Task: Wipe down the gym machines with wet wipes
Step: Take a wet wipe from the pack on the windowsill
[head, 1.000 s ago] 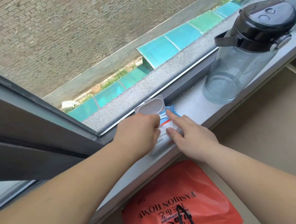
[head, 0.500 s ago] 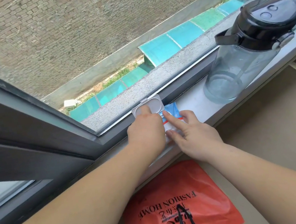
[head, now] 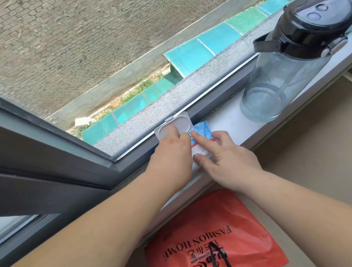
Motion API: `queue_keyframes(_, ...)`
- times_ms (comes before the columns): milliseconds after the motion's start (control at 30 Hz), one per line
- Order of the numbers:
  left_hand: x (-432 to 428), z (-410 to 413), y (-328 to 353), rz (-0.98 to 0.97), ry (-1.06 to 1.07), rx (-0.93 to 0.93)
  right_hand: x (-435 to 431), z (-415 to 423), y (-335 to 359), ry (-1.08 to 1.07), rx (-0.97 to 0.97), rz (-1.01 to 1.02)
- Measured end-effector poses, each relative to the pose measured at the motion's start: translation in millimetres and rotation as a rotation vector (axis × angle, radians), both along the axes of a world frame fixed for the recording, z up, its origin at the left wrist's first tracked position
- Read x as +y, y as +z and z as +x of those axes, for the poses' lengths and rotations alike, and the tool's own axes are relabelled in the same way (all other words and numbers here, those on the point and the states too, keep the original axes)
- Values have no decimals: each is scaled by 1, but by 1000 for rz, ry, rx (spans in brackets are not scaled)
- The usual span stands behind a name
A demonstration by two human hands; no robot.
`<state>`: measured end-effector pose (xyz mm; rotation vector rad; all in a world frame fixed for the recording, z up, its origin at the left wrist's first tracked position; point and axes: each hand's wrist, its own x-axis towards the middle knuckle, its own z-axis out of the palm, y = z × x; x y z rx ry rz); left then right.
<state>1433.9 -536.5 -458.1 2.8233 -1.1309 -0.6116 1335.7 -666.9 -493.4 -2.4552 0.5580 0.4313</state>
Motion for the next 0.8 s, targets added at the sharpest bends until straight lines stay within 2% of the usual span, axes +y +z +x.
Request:
queue_keyframes(100, 3, -3, -2, -10, -83, -11, 1, 1, 1, -3, 7, -2)
queue_keyframes(300, 18, 6, 3, -202, -93, 130, 0, -1, -1, -5, 4, 6)
queue_keyframes(567, 22, 3, 2, -420, 311, 283, -2, -2, -1, 7, 5, 23)
queue_keyframes(700, 23, 3, 3, -548, 598, 533, -1, -1, -2, 5, -2, 20)
queue_keyframes(800, 23, -1, 1, -677, 742, 631, -1, 0, 0, 0, 4, 21)
